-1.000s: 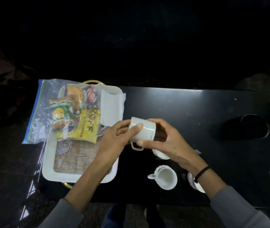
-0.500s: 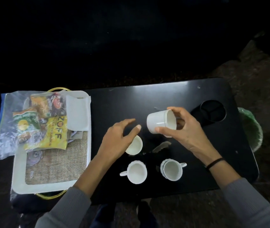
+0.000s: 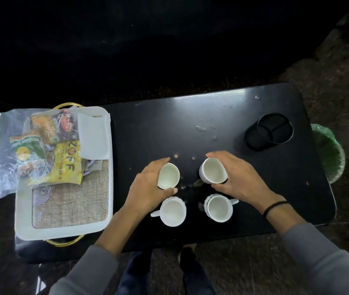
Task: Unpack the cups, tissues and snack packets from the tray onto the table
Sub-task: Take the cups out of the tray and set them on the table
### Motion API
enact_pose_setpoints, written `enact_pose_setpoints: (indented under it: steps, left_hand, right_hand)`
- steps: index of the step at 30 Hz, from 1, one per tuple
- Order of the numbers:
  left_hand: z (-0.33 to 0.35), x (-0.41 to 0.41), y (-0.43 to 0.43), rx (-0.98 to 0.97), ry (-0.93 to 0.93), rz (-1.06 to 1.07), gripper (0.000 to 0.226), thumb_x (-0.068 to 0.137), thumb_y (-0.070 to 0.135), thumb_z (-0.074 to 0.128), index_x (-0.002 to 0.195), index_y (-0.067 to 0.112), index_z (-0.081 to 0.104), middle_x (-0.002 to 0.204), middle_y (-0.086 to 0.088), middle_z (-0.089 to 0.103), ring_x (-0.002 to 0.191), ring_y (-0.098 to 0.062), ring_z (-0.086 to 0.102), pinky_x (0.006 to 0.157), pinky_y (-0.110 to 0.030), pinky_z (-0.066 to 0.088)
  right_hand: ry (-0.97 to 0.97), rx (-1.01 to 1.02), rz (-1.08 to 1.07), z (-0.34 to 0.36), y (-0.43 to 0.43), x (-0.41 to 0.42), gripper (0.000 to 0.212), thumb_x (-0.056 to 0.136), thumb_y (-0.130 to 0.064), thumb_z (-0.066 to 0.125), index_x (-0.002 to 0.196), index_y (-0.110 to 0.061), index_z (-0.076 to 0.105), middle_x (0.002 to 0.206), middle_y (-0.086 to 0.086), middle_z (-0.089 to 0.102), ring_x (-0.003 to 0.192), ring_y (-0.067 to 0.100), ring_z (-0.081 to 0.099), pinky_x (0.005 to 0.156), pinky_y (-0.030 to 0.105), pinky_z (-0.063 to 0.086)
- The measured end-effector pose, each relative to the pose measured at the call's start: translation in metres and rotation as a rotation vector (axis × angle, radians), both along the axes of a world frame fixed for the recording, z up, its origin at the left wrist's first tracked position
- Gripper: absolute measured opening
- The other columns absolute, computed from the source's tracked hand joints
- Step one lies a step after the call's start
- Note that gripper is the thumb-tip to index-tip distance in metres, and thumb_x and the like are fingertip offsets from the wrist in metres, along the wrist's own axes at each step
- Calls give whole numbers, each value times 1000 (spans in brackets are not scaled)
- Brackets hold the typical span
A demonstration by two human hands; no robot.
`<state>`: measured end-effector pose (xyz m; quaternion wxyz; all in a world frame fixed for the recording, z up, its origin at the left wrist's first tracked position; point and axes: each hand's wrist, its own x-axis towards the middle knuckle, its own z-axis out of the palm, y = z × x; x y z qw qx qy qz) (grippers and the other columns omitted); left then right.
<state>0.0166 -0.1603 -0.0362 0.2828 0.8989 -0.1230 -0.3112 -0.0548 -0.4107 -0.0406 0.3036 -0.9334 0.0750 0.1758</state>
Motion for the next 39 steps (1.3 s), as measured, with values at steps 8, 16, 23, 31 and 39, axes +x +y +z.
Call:
enact_pose_setpoints:
  steps: [8, 16, 23, 31, 39]
  left_hand:
    - [-3, -1, -1, -1, -17, 1, 88, 76, 35, 86, 151, 33, 41, 152, 14, 46, 137, -12, 46, 112, -40, 41]
    - [4, -4, -3, 14, -76, -31, 90, 76, 35, 86, 153, 27, 41, 158, 8, 42, 144, -14, 39, 117, -35, 28]
    - [23, -3, 3, 11, -109, -28, 86, 78, 39, 83, 152, 28, 41, 159, 8, 40, 145, -14, 37, 117, -38, 27]
    - [50, 12, 44, -59, -133, 82, 74, 82, 36, 80, 147, 27, 46, 152, 7, 49, 139, -15, 44, 115, -39, 37]
    - [48, 52, 117, 74, -245, 154, 56, 92, 31, 69, 143, 19, 50, 143, 0, 54, 132, -21, 48, 109, -36, 38]
  right_hand:
    - [-17, -65, 84, -13, 1, -8, 76, 75, -22, 80, 142, -33, 46, 144, -17, 52, 120, 19, 58, 95, 29, 44]
    - [13, -24, 126, -3, 2, -5, 82, 76, -48, 83, 146, -29, 43, 147, -10, 48, 135, 16, 41, 109, 35, 29]
    - [-76, -70, 171, 23, 22, 14, 56, 81, -46, 79, 130, -25, 61, 138, -10, 57, 131, 16, 45, 97, 27, 25]
    - [-146, -36, 284, 58, 86, 59, 27, 90, -35, 74, 113, -23, 70, 132, -10, 63, 127, 15, 51, 104, 31, 36]
    - [-184, 19, 421, 56, 180, 126, 22, 93, -35, 68, 109, -21, 70, 119, -10, 68, 113, 15, 59, 98, 35, 47]
